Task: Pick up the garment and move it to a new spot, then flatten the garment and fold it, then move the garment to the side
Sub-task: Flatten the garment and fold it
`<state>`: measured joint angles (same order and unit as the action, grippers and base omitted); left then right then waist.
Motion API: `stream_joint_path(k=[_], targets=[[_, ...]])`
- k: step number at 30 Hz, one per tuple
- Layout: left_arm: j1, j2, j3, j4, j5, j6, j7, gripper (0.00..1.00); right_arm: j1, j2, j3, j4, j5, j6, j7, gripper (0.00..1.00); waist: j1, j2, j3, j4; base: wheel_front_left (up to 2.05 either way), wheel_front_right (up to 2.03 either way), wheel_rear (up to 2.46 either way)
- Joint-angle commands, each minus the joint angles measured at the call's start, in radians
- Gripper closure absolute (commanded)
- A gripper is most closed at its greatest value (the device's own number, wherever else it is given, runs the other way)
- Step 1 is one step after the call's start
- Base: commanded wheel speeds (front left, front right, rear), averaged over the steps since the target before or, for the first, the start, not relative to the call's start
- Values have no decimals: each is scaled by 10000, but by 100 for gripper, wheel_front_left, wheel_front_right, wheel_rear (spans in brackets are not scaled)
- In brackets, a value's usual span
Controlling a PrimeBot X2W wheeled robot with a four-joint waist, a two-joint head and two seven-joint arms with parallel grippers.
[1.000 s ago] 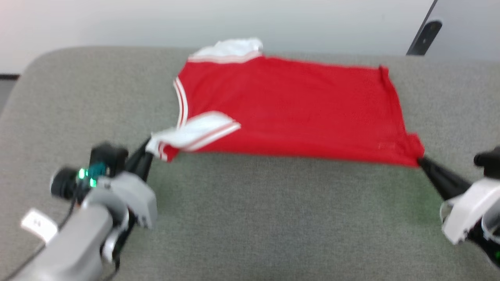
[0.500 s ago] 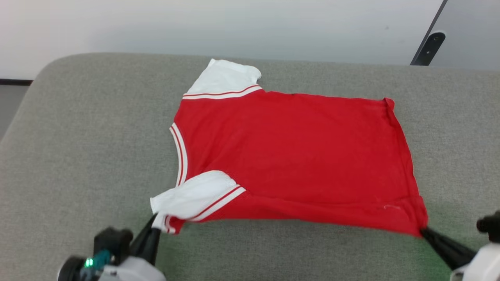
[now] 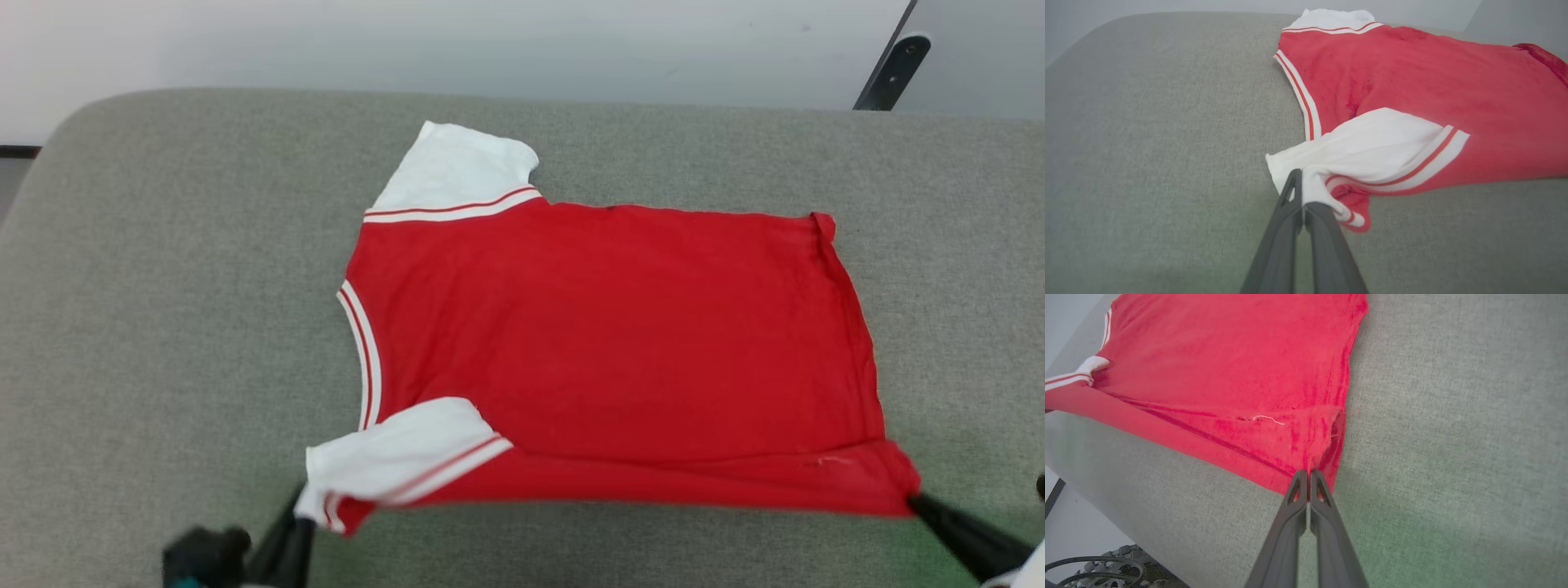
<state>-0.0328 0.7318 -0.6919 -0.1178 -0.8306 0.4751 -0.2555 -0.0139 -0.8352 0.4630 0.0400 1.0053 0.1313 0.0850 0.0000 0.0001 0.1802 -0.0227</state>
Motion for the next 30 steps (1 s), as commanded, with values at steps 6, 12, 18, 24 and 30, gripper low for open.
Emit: stream_joint_path(k=[6, 12, 18, 24, 30], targets=[[-1402, 758, 154, -534, 538, -175, 773, 100, -1083, 25, -433, -130, -467, -12, 950, 100, 0, -1, 230, -119, 0, 0, 0], [-2795, 792, 51, -113, 738, -718, 1546, 100, -2681, 451, -142, 232, -1029, -12, 1770, 100, 0, -1, 473, -340, 0, 0, 0], [-3821, 362, -228, 1214, 546, -1526, 2152, 100, -4331, 924, 836, 1292, -1364, -12, 2514, 100, 0, -1, 713, -493, 0, 0, 0], [-4750, -112, -672, 2846, 296, -2503, 3052, 100, -5382, 1374, 1694, 2447, -995, -12, 2851, 100, 0, -1, 801, -534, 0, 0, 0], [-5299, -522, -883, 4051, -256, -3166, 3987, 100, -5981, 1557, 2384, 3147, -691, -12, 2980, 100, 0, -1, 857, -561, 0, 0, 0]])
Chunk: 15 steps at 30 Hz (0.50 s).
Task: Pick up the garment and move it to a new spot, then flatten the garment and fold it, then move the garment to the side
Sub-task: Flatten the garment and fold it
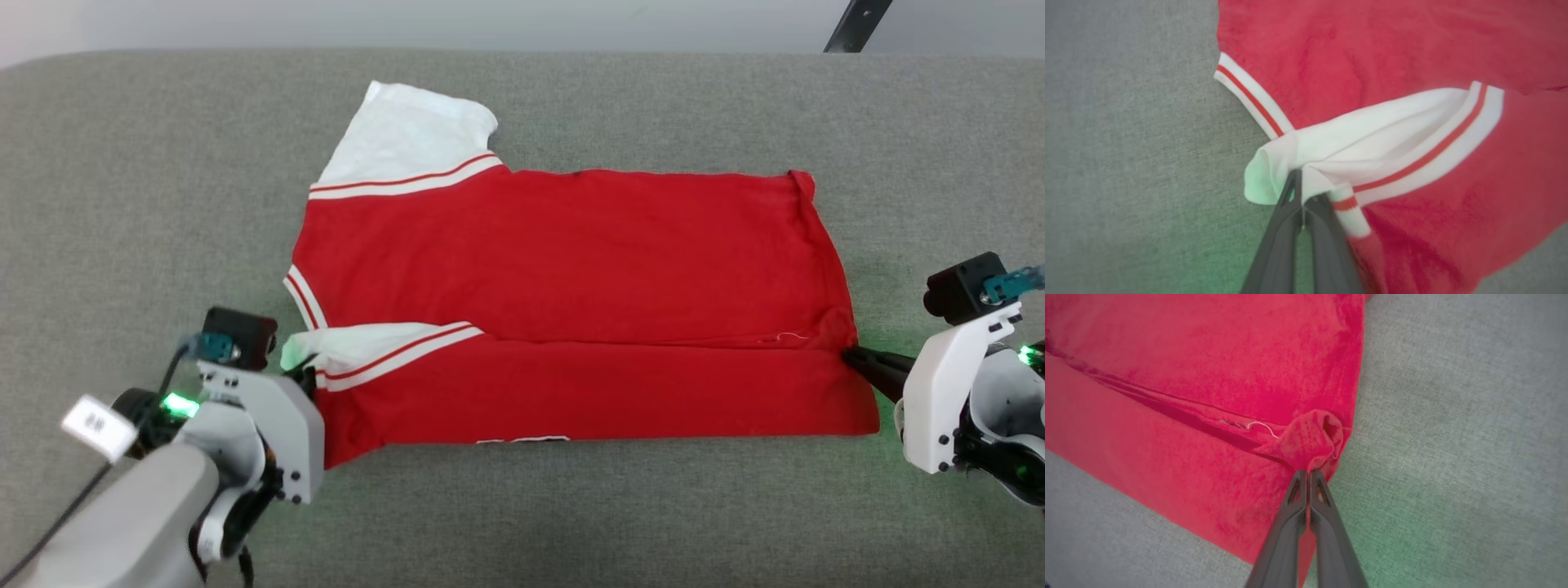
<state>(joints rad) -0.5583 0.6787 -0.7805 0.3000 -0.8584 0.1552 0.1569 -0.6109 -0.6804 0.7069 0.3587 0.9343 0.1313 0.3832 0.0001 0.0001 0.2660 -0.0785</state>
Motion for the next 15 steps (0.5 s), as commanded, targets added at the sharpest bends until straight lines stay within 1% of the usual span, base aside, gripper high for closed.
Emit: stream_joint_path(k=[1, 8, 12, 13, 14, 15], targets=[[-144, -74, -13, 74, -95, -62, 110, 100, -98, 47, 74, 57, 126, -12, 40, 100, -1, -1, 27, -2, 0, 0, 0], [-967, -635, -284, 1473, -832, -549, 2036, 100, -796, 81, 684, 583, 414, -12, 45, 100, -1, -1, 316, 44, 0, 0, 0], [-1348, -952, -377, 2306, -1227, -663, 3066, 100, -1121, 126, 961, 790, 573, -12, -64, 100, -1, -1, 422, 18, 0, 0, 0], [-1413, -1023, -385, 2516, -1336, -616, 3331, 100, -1171, 130, 1013, 853, 616, -12, -122, 100, -1, -1, 436, 14, 0, 0, 0], [-1492, -1078, -379, 2658, -1415, -575, 3508, 84, -1220, 154, 1053, 913, 657, -12, -157, 100, -1, -1, 448, 1, 0, 0, 0], [-1602, -1120, -369, 2744, -1437, -551, 3568, 66, -1271, 173, 1117, 970, 694, -12, -185, 100, -1, -1, 456, -12, 0, 0, 0]])
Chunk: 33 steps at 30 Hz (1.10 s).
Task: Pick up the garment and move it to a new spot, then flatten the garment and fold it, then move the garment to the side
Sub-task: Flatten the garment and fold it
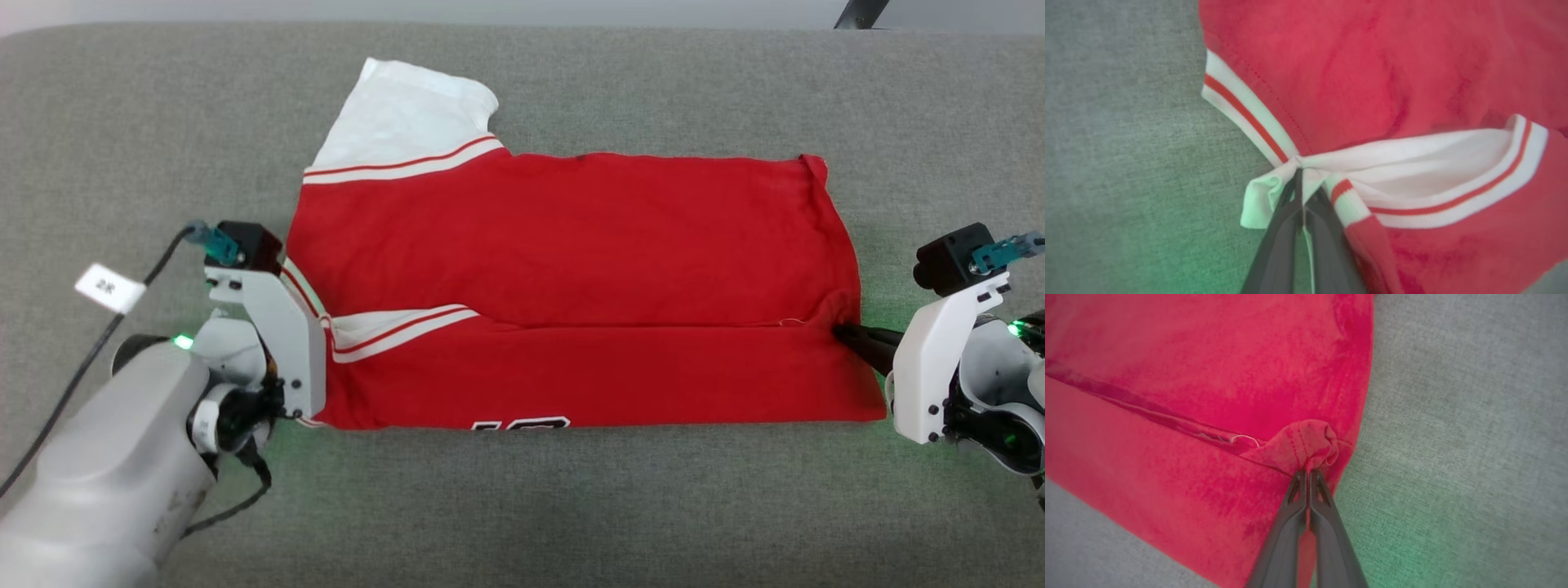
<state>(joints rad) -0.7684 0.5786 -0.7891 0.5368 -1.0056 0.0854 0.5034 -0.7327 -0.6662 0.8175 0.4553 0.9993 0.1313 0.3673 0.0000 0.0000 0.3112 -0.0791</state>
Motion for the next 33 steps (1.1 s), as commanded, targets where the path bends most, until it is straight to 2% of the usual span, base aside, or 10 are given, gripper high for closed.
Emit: stream_joint_path(k=[1, 3, 6, 17, 33], targets=[[426, -185, -226, 482, -83, 201, 223, 52, -112, 42, 83, 59, 73, -12, -69, 100, 0, 0, 10, -11, 0, 0, 0], [360, -242, -273, 625, -155, 253, 523, 0, -166, 58, 183, 174, 160, -12, -145, 100, 0, 0, -1, -9, 0, 0, 0], [297, -292, -157, 701, -342, 344, 752, 0, -259, 69, 354, 303, 248, -12, -250, 100, 0, 0, -23, -4, 0, 0, 0], [147, 320, -203, 106, -248, 923, 1466, 0, -541, 53, 911, 601, 586, -12, -615, 100, 0, 0, -92, 159, 0, 0, 0], [29, 1255, -477, -1790, 26, 1648, 2646, 0, -743, 79, 1621, 1070, 932, -12, -837, 100, 0, 0, -658, 450, 0, 0, 0]])
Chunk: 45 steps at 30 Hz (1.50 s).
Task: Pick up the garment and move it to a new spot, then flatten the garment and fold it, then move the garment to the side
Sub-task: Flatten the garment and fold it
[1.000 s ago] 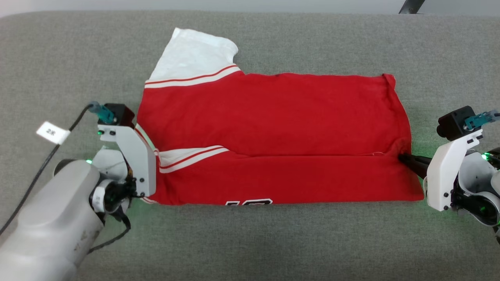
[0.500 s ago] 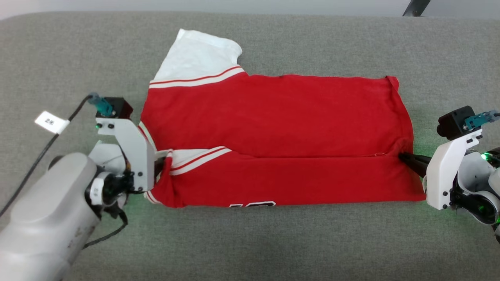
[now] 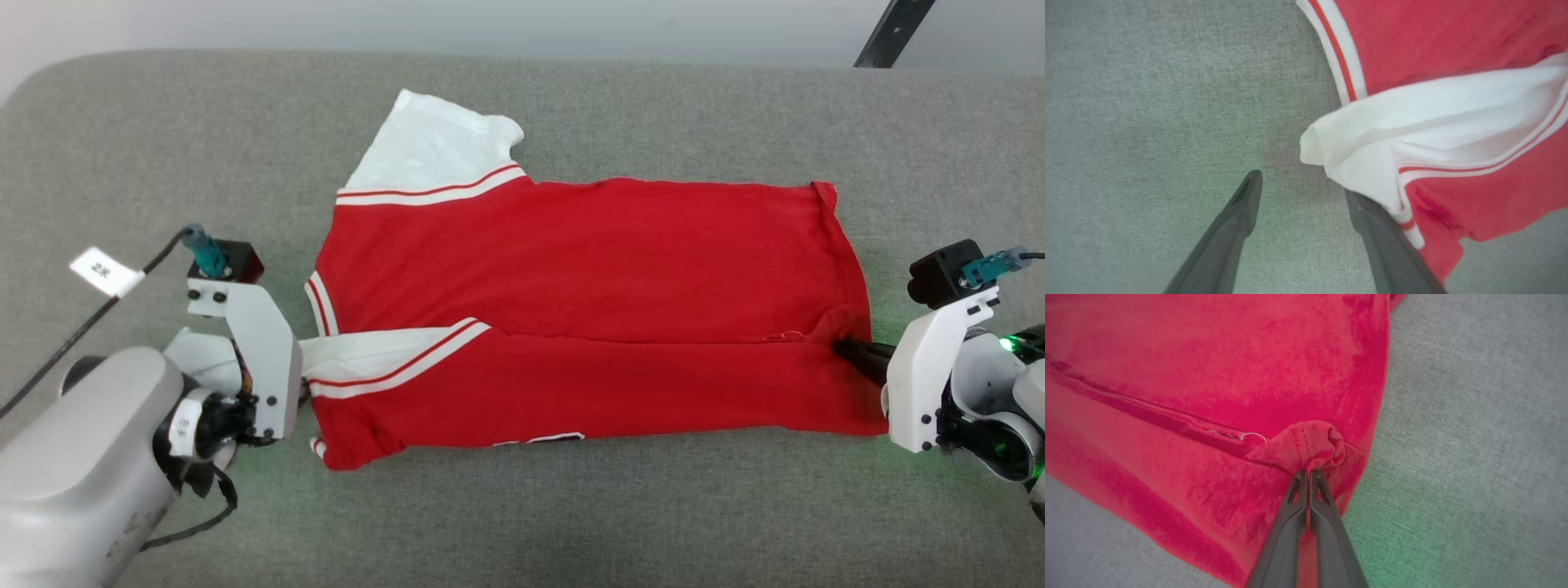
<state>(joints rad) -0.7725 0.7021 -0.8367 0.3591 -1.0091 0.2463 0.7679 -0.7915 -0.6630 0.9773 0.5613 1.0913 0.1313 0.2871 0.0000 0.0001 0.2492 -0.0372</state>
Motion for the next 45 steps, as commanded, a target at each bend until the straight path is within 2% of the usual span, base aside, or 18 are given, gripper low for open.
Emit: stream_joint_path(k=[1, 11, 12, 13, 14, 15, 17, 24, 30, 34, 39, 40, 41, 43, 45], targets=[[18, 60, -19, -142, 95, 90, 53, 0, -179, 60, 71, 43, 34, -12, -37, 100, 0, -1, -61, 41, 0, 0, 0], [-47, 634, 55, -855, 444, 632, 8, 0, -569, 353, 455, 676, 160, -12, 233, 100, 0, -1, -149, 129, 0, 0, 0], [-10, 658, 75, -937, 449, 686, -40, 0, -629, 396, 497, 764, 164, -12, 283, 97, 0, -1, -155, 155, 0, 0, 0], [40, 677, 86, -1009, 464, 736, -72, 0, -688, 439, 516, 870, 203, -12, 347, 88, 0, -1, -164, 186, 0, 0, 0], [88, 691, 71, -1101, 504, 753, -132, 0, -739, 502, 524, 1015, 269, -12, 384, 68, 0, -1, -176, 209, 0, 0, 0], [139, 661, 106, -1181, 475, 787, -210, 0, -801, 556, 552, 1138, 272, -12, 453, 53, 0, -1, -195, 235, 0, 0, 0], [248, 601, 137, -1338, 426, 815, -344, 0, -893, 652, 583, 1494, 306, -12, 590, 0, 0, -1, -248, 287, 0, 0, 0], [550, 487, 113, -1675, 410, 776, -765, 0, -1217, 828, 698, 2124, 473, -12, 896, 0, 0, -1, -608, 362, 0, 0, 0], [1004, 556, 201, -2097, 240, 633, -1188, 0, -1290, 534, 758, 1810, 390, -12, 347, 0, 0, -1, -1057, 232, 0, 0, 0], [1495, 712, 323, -2409, 193, 503, -1829, 0, -1035, 178, 936, 1064, -3, -12, -723, 0, 0, -1, -1373, 32, 0, 0, 0], [2310, 771, 576, -2803, 100, 296, -3071, 0, -574, -243, 969, 352, -671, -12, -2921, 0, 0, -1, -1769, -185, 0, 0, 0], [2499, 769, 643, -2857, 64, 340, -3326, 0, -425, -303, 913, 250, -853, -12, -3467, 0, 0, -1, -1842, -215, 0, 0, 0], [2499, 769, 643, -2857, 64, 340, -3326, 0, -425, -303, 913, 250, -853, -12, -3467, 0, 0, -1, -1842, -215, 0, 0, 0], [2852, 788, 690, -3009, 129, 332, -3807, 0, -163, -451, 674, 258, -1345, -12, -4695, 0, 0, -1, -1953, -261, 0, 0, 0], [3208, 774, 781, -3118, 102, 410, -4258, 0, 234, -397, 345, 255, -1801, -12, -5306, 0, 0, -1, -2040, -311, 0, 0, 0]])
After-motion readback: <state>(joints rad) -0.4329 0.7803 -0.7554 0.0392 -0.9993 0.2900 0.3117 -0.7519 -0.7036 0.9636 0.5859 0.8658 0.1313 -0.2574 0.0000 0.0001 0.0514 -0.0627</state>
